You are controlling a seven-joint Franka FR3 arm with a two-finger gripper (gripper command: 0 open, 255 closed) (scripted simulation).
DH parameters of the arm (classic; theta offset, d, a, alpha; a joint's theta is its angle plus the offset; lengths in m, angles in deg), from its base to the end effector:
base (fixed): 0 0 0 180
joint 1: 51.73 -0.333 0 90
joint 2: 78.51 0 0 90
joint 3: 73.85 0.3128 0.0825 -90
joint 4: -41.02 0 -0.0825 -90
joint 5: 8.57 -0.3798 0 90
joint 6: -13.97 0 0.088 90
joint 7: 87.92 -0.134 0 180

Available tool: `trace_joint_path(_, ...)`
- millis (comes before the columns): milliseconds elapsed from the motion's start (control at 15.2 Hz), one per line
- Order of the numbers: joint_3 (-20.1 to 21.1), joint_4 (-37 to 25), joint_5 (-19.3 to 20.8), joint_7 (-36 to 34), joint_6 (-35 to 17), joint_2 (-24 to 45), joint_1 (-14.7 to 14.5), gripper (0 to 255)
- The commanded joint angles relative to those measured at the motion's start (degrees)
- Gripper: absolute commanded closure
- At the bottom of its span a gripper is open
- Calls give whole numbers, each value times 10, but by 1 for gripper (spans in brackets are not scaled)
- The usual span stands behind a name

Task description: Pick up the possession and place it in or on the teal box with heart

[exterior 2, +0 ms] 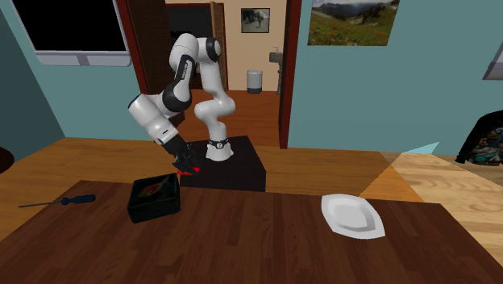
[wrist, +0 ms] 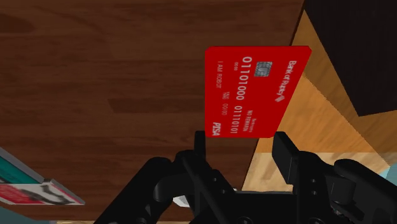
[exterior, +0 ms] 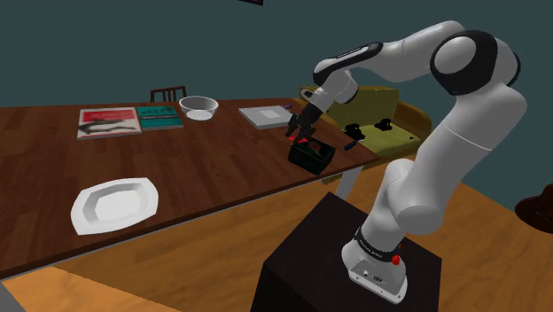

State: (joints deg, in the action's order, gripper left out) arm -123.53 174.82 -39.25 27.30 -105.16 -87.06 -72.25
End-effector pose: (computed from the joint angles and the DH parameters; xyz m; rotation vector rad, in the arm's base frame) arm 0.4321 -0.1964 0.3481 -2.2446 -1.5516 -0.6688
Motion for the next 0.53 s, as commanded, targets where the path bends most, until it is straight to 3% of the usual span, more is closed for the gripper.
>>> trace_joint_path(0, -17, -6, 15, 18, 20, -3, 15, 255)
trace_joint_path(462, -93, -59, 22, 112, 102, 44, 56, 255)
